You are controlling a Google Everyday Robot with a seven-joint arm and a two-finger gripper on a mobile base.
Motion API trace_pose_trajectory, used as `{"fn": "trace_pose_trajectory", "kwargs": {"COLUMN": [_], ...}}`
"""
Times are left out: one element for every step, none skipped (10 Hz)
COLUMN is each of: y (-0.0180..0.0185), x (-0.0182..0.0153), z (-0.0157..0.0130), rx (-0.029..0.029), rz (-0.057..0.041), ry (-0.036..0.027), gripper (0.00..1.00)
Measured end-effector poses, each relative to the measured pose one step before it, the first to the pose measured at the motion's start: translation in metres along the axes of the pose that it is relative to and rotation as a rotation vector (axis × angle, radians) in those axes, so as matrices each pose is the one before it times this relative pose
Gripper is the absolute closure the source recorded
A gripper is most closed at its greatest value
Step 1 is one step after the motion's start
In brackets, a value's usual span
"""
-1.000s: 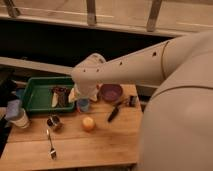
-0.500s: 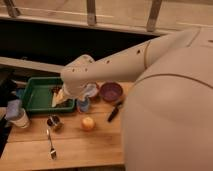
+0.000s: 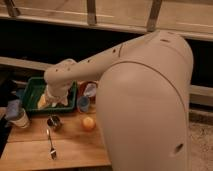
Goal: Stack cups into tray
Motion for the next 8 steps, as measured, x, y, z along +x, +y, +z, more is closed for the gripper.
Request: {"fn": "trace_pose_trajectory", "kwargs": {"y": [-0.00184, 0.00024, 0.00103, -0.00014, -0.00293, -0.00187, 0.00270, 0.00009], "x": [-0.00010, 0.00010, 0.00037, 0.00379, 0.00575, 0.00504, 0.00585, 0.00583], "z": [-0.00053, 0.00008, 0.00019, 0.00360, 0.00766, 0.00768, 0.00855, 0.00943], "rx": [0.00111, 0.00012, -0.00276, -0.01149, -0.01600, -0.01596, -0.02457, -0.02247], "rz": [0.00289, -0.00065, 0.00134, 0.00402, 0.01124, 0.00843, 0.00514, 0.00891], "ry": [-0.00079, 0.00031, 0.00228, 0.00674, 0.00694, 0.00553, 0.00808, 0.00779], "gripper": [0.25, 0.25, 0.25, 0.25, 0.25, 0.25, 0.25, 0.25]}}
